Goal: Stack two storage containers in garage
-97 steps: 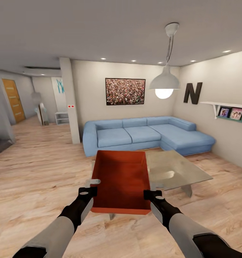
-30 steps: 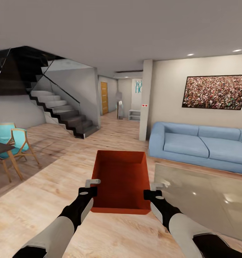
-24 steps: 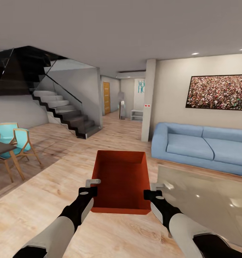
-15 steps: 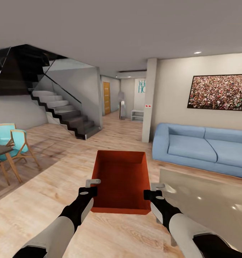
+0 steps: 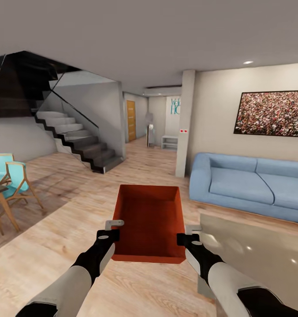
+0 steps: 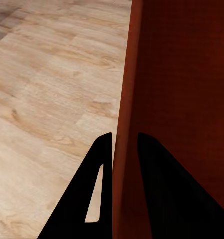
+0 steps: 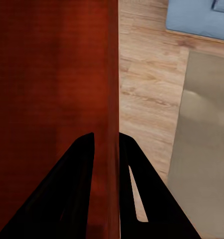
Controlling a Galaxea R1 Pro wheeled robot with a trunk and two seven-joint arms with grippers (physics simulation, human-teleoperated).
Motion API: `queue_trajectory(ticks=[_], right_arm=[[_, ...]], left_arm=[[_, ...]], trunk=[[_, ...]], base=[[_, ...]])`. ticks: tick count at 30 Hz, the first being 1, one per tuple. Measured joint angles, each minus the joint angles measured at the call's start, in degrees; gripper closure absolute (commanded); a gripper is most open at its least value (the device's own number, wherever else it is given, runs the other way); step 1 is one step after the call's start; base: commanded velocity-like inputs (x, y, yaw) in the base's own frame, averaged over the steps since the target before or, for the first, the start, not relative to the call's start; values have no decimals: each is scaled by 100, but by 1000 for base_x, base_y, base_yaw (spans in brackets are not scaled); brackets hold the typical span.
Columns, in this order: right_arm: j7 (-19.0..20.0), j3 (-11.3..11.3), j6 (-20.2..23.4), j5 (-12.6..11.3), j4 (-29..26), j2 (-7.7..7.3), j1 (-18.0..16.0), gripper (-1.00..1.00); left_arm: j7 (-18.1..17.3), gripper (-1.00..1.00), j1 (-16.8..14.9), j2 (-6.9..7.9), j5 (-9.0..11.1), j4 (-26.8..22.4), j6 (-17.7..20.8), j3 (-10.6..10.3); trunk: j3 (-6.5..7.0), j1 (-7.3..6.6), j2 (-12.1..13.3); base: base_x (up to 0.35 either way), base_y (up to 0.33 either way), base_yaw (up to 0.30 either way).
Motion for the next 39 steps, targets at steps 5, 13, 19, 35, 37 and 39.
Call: queue_trajectory(ticks=[5,13,19,35,37,39], right_arm=[[-6,-15,29,31,-8,8,-1,100],[-6,0,0,0,0,4,0,100],[-6,1,-2,-1,1,4,0,100],[-5,-2,-1,-5,3,5,1,100],[-5,-1,-1,-7,3,4,1,100],[-5,-3,-1,-4,3,5,1,100]], left_arm=[[-8,100,1,10,24,8,3,-1],[-9,100,0,5,-2,-1,1,2],[-8,100,0,5,-3,-1,0,2],[-14,100,-1,4,-19,-4,11,10],[-14,100,-1,3,-22,-4,11,11],[-14,100,-1,5,-19,-4,11,9]], trunk=[[0,0,0],[0,0,0],[0,0,0],[0,0,0],[0,0,0],[0,0,0]], base=[[324,0,0],[324,0,0],[324,0,0],[324,36,0],[323,153,0],[322,168,0]])
